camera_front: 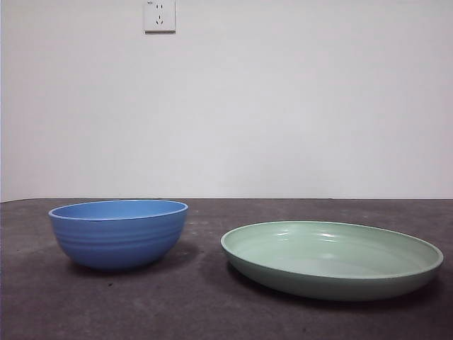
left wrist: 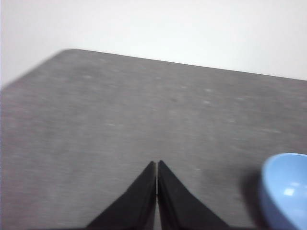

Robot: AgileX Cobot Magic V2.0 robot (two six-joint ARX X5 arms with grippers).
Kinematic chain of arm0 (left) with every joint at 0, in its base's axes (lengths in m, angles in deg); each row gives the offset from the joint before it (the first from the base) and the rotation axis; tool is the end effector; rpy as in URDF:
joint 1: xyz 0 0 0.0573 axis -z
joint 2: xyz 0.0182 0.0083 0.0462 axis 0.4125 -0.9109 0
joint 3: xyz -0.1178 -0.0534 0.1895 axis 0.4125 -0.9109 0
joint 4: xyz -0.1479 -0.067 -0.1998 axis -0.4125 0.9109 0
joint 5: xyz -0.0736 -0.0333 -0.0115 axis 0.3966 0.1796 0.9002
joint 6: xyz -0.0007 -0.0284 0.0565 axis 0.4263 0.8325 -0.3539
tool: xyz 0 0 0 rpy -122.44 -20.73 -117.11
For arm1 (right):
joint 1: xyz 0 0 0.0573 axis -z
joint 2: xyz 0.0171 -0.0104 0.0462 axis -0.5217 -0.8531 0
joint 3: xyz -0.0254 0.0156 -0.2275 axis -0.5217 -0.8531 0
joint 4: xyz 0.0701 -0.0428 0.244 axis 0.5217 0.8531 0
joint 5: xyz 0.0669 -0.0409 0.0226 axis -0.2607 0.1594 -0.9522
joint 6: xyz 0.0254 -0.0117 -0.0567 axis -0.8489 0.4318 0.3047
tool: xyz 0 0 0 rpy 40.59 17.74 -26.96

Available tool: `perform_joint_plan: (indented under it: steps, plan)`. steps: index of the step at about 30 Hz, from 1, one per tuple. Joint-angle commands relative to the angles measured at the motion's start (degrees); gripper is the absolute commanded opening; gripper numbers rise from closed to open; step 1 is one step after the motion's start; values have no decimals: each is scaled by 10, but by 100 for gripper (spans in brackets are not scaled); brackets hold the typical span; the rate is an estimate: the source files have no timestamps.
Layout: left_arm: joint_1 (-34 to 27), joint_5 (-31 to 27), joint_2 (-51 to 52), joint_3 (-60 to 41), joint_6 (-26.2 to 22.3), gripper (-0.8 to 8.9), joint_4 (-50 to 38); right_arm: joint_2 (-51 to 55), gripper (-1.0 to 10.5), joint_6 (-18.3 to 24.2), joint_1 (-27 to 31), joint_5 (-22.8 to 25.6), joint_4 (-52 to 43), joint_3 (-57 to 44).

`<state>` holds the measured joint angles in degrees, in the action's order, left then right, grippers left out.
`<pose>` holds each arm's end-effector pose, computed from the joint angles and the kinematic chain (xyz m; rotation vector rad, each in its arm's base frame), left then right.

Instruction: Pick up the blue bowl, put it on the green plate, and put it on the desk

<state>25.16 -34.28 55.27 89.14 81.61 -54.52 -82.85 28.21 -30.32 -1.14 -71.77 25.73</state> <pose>0.1497 -0.0031 0.1598 -0.1455 0.1225 -0.0287 0.1514 0.0013 0.1621 0.1952 0.0618 0.0693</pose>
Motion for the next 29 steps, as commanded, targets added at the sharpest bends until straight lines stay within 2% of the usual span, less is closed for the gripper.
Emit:
perform_joint_plan:
  steps: [1, 3, 9, 12, 18, 29]
  plan:
    - [6, 17, -8, 35, 44, 9, -9, -4, 11, -82, -2, -10, 1, 23]
    - [10, 17, -20, 60, 55, 9, -10, -12, 11, -96, -4, -10, 9, 43]
    - [16, 17, -94, 158, 61, 9, -8, -77, 11, -95, -7, -28, 60, 144]
    - [16, 22, -148, 220, 61, 9, -4, -129, 11, -87, -8, -68, 91, 206]
    - [19, 80, -266, 343, 60, 9, 16, -245, 10, -70, -11, -133, 159, 326]
    - [31, 223, -453, 540, 45, 9, 143, -425, 10, 18, -16, -268, 274, 505]
